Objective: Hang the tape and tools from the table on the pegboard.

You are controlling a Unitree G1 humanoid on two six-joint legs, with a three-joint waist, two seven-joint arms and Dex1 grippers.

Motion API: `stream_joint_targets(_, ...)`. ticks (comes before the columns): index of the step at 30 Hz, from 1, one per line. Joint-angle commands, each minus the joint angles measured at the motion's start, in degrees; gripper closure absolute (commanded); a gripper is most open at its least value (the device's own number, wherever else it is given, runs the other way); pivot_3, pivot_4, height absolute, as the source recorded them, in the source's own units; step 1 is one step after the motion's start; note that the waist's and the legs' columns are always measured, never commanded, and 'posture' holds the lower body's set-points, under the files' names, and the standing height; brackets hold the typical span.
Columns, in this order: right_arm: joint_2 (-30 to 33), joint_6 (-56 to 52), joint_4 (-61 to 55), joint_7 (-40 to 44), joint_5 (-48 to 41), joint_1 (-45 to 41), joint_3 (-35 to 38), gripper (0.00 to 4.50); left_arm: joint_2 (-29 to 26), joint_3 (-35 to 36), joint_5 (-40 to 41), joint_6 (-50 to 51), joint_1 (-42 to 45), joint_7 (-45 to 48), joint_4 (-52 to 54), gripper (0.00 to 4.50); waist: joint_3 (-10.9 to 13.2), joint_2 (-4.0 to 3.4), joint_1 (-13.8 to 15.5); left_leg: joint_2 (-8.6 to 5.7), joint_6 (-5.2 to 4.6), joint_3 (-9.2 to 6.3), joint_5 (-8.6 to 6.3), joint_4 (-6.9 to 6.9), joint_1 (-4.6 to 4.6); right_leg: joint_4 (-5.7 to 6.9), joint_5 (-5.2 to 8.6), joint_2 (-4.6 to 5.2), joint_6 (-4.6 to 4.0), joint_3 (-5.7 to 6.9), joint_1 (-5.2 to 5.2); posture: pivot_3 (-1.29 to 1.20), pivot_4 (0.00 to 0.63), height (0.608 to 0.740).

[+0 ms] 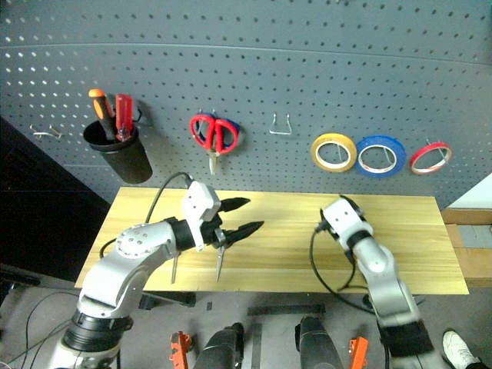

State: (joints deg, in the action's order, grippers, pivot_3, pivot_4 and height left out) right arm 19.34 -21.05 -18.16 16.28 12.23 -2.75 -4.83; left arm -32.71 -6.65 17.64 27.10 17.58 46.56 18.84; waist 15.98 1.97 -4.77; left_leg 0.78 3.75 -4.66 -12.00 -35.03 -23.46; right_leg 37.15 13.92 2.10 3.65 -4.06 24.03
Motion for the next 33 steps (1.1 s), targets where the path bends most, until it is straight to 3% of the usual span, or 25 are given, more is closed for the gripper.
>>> stream_joint_targets(1, -2.63, -14.28, -10.25, -0.93, -0.46, 3.71, 3.03, 0.03, -2.97, -1.82, -1.03, -5.11, -0.24, 5.89, -1.08, 1.08, 0.03, -0.05, -0.29, 0.01, 0.00, 0.02, 0.00, 0.00, -0.01, 0.01, 0.06, 0.00, 0.07, -0.01, 0.03, -0.12, 0.280, 0.740)
stream_joint_targets(9, -10.33, -40.75, -3.75, -3.71, -3.82, -4.24, 10.05, 0.03, -3.79, -5.78, -3.70, -9.34, 1.88, 10.71, -5.03, 1.08, 0.04, -0.05, -0.44, 0.04, -0.01, 0.12, 0.17, -0.17, 0.00, 0.02, 0.10, 0.00, -0.26, -0.05, 0.04, -0.15, 0.284, 0.740)
stream_joint_targets(12, -9.59, -40.46, 3.61, -4.49, -4.74, -8.44, 11.35, 0.03, -3.46, -6.52, -4.37, -10.37, 2.40, 11.21, -5.80, 1.08, 0.04, -0.05, -0.44, 0.03, -0.02, 0.12, 0.17, -0.14, -0.05, -0.02, -0.07, 0.00, 0.05, -0.04, 0.05, -0.15, 0.280, 0.740)
stream_joint_targets(18, -6.75, -35.61, 17.22, -6.43, -5.69, -14.79, 12.49, 0.03, -3.34, -6.87, -5.35, -11.29, 2.46, 11.33, -6.25, 1.08, 0.05, -0.07, -0.47, 0.01, -0.04, 0.07, 0.14, -0.09, -0.37, -0.05, -0.24, 0.00, -0.19, 0.01, 0.31, -0.13, 0.270, 0.740)
stream_joint_targets(29, -5.35, -35.86, 31.36, -5.81, -10.85, -19.39, 15.51, 0.03, -3.03, -6.64, -6.29, -11.81, 1.14, 10.63, -5.75, 1.08, 0.02, -0.03, -0.90, 0.02, -0.05, 0.07, 0.15, -0.20, -0.29, -0.04, -0.25, -0.02, -0.08, 0.00, 0.16, -0.12, 0.265, 0.740)
stream_joint_targets(33, -6.06, -36.25, 34.18, -6.05, -12.80, -20.00, 16.40, 0.95, -2.23, -5.57, -6.29, -12.27, 0.54, 8.98, -5.96, 1.08, -0.03, 0.04, -1.02, 0.03, -0.05, 0.04, 0.15, -0.45, -0.27, 0.00, -0.18, -0.05, 0.19, 0.00, 0.05, -0.12, 0.265, 0.740)
